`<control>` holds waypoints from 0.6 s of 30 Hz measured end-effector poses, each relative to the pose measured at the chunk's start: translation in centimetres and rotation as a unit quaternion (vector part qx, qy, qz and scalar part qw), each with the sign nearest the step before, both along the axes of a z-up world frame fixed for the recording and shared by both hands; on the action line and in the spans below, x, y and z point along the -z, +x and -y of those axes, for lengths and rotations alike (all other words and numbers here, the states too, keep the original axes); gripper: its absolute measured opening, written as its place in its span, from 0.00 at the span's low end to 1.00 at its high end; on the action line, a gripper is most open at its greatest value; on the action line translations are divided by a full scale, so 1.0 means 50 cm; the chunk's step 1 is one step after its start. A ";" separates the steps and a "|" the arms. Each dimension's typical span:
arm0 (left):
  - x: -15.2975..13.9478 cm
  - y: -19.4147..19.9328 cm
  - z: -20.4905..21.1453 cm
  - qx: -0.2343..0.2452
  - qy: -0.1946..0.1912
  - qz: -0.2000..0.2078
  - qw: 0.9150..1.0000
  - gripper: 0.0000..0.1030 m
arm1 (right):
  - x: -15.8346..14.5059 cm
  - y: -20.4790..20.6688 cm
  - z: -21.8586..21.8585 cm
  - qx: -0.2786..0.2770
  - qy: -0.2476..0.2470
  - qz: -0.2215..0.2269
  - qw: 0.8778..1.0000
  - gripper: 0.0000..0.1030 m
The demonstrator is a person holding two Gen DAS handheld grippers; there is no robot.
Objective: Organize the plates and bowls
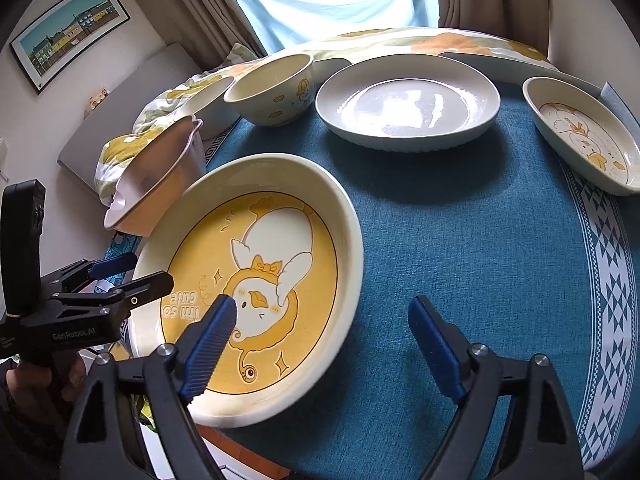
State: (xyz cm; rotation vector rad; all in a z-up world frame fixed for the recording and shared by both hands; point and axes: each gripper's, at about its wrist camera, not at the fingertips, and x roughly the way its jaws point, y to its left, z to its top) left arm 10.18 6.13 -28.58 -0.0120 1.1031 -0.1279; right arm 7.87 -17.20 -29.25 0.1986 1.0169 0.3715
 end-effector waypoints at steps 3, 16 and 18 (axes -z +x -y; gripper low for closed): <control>-0.054 -0.012 -0.002 -0.002 -0.007 0.011 1.000 0.86 | -0.054 -0.009 0.014 0.007 -0.004 0.012 1.000 0.83; -0.322 0.052 0.093 -0.021 -0.076 0.120 0.990 1.00 | -0.288 0.056 0.161 0.032 -0.029 0.102 0.994 1.00; -0.318 0.073 0.117 -0.026 -0.093 0.115 0.989 1.00 | -0.291 0.103 0.192 0.018 -0.054 0.070 0.996 1.00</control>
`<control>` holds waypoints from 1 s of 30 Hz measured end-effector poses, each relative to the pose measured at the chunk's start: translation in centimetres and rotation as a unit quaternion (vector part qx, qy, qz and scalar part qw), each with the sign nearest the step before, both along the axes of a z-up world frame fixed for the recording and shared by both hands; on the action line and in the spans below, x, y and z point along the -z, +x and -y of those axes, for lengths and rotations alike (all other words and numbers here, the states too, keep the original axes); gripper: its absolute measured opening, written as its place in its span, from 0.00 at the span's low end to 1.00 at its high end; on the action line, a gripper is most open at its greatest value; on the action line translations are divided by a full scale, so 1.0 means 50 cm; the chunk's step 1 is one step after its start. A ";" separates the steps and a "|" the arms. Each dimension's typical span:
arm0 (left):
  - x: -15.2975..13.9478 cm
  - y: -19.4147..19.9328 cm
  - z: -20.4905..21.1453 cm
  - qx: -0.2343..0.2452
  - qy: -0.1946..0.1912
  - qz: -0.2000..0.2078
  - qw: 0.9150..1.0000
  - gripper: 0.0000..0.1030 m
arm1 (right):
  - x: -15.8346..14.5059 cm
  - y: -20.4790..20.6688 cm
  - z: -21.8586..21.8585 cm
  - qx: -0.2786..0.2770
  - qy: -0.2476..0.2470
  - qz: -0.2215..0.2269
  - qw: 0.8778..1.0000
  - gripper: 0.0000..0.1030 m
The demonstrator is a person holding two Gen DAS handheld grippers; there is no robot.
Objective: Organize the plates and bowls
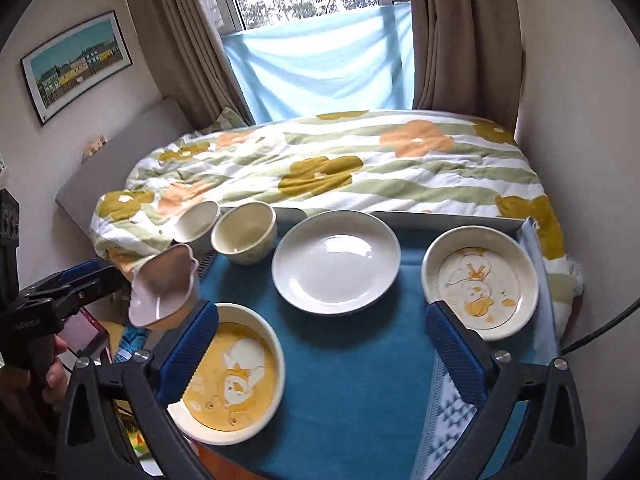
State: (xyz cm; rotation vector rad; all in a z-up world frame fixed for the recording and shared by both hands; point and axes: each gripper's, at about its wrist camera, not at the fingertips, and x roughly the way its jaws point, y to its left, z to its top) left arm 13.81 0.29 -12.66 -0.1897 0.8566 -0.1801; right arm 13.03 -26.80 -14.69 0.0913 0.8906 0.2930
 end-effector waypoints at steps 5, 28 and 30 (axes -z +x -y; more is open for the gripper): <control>0.037 0.061 0.061 -0.031 -0.023 -0.035 0.999 1.00 | 0.010 0.111 0.078 -0.023 -0.019 -0.021 0.999 1.00; 0.359 0.295 0.154 -0.105 -0.048 -0.207 0.972 0.49 | 0.316 0.430 0.030 -0.239 -0.018 -0.191 0.952 0.33; 0.366 0.298 0.156 -0.105 -0.048 -0.207 0.971 0.45 | 0.321 0.431 0.023 -0.245 -0.018 -0.190 0.951 0.31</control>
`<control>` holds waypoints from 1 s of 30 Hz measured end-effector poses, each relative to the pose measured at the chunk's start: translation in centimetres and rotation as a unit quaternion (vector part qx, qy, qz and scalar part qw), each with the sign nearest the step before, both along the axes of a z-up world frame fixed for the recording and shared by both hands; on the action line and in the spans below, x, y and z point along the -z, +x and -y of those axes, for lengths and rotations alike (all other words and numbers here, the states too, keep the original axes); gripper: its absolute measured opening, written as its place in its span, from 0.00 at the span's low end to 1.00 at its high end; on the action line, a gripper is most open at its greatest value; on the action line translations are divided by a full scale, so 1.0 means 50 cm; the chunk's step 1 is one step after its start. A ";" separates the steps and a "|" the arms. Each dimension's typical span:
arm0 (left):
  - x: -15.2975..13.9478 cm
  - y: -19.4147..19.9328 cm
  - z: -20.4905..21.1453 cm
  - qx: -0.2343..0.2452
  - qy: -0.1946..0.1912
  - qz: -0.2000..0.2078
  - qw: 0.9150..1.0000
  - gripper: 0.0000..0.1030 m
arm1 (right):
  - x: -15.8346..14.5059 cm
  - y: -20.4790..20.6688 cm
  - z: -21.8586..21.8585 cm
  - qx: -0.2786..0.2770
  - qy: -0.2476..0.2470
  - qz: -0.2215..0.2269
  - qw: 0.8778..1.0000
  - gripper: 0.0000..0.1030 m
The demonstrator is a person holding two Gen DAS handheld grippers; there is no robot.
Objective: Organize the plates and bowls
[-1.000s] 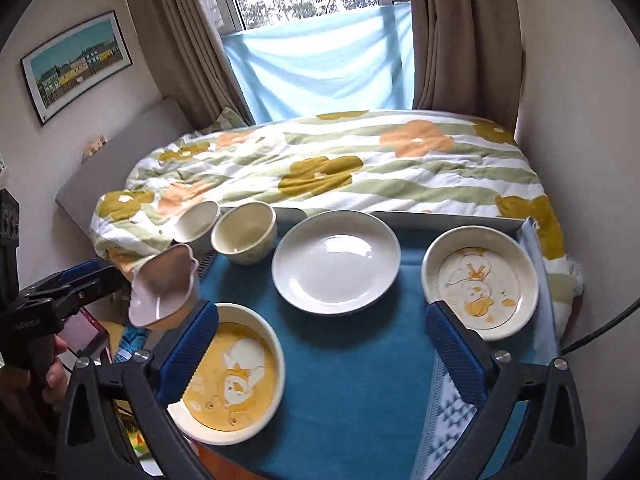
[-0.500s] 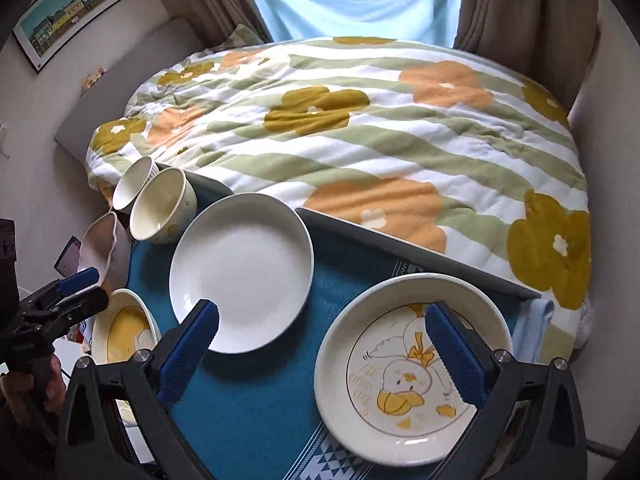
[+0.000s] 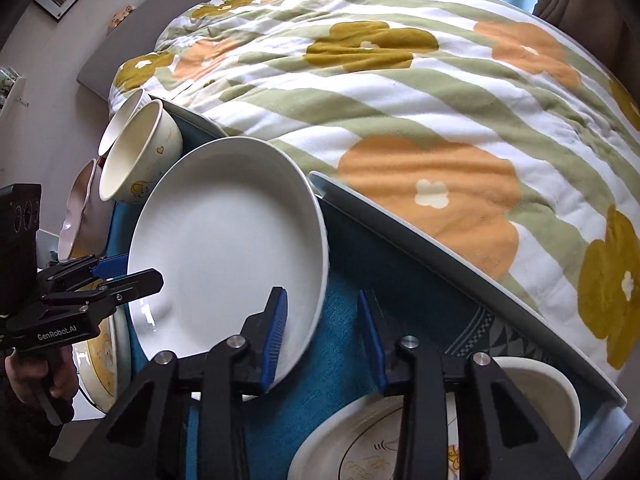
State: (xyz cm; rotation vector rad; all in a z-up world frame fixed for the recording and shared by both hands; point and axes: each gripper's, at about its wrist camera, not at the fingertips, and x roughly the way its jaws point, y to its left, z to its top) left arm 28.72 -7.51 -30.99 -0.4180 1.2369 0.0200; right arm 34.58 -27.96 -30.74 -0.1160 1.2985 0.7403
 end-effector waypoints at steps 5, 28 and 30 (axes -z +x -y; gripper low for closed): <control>0.010 0.000 -0.003 -0.007 0.009 0.000 1.000 0.27 | 0.007 -0.004 -0.013 -0.016 0.005 0.001 1.000 0.18; -0.075 -0.045 -0.018 0.002 0.055 0.051 0.997 0.17 | -0.057 -0.064 -0.016 -0.004 0.022 0.059 0.998 0.15; -0.095 -0.061 -0.026 0.010 0.060 0.060 0.996 0.17 | -0.073 -0.085 -0.015 0.005 0.026 0.063 0.998 0.15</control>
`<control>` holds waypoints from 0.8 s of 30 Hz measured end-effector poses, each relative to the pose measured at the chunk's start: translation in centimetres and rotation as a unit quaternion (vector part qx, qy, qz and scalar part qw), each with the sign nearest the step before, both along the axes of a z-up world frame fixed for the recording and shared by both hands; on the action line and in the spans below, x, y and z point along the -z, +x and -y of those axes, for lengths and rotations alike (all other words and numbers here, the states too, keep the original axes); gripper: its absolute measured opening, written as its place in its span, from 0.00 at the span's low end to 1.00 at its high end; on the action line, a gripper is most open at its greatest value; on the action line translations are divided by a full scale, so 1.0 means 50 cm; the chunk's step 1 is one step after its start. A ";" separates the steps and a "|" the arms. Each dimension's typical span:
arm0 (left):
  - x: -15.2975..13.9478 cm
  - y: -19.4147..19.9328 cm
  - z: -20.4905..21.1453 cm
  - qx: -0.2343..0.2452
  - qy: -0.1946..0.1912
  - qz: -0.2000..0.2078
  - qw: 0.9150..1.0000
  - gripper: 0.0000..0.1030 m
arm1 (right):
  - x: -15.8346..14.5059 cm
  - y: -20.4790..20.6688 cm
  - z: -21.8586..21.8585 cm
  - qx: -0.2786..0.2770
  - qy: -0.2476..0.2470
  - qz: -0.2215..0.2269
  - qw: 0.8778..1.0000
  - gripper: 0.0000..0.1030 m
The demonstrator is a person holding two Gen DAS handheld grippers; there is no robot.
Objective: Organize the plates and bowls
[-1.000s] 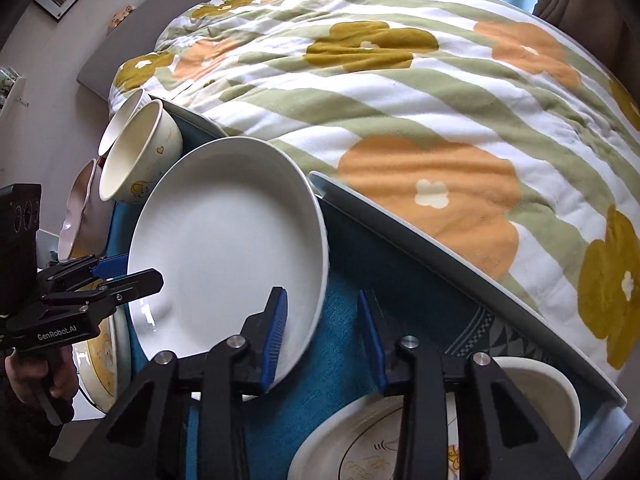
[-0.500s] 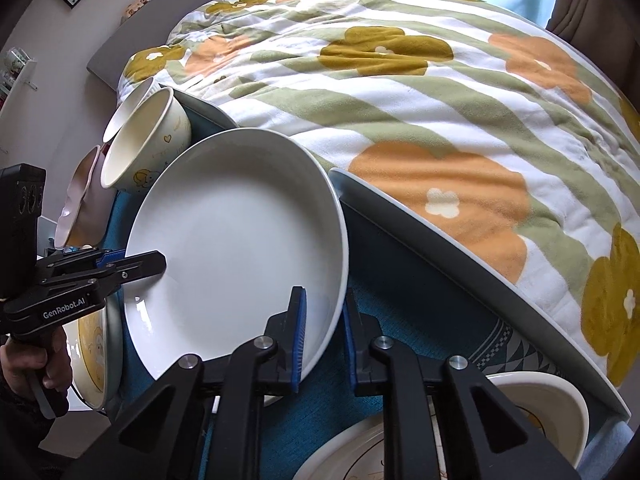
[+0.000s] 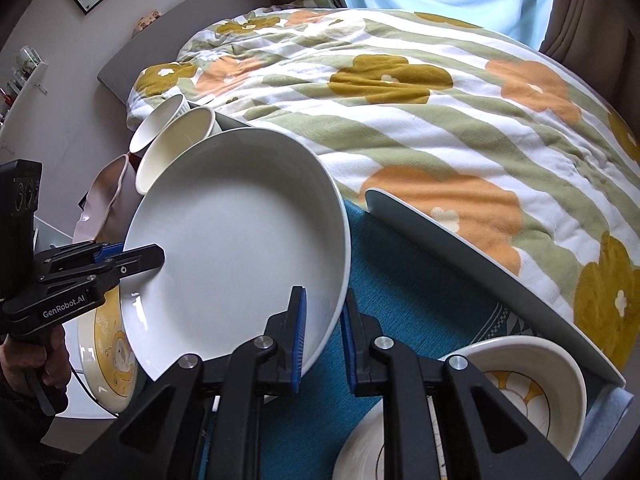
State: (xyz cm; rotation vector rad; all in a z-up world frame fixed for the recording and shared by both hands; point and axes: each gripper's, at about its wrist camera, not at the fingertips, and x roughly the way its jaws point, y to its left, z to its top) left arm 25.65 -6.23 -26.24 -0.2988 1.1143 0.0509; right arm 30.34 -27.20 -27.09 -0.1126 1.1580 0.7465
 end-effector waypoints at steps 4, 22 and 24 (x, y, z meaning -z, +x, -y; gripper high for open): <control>-0.040 -0.035 -0.016 0.021 0.008 0.016 1.000 0.17 | -0.035 -0.056 -0.009 0.026 0.007 0.007 1.000 0.15; -0.049 -0.208 -0.168 0.116 0.012 0.006 0.993 0.17 | -0.035 -0.305 -0.138 0.131 0.009 -0.023 0.991 0.15; -0.039 -0.220 -0.178 0.124 0.010 0.002 0.992 0.17 | -0.027 -0.320 -0.145 0.139 0.006 -0.027 0.990 0.15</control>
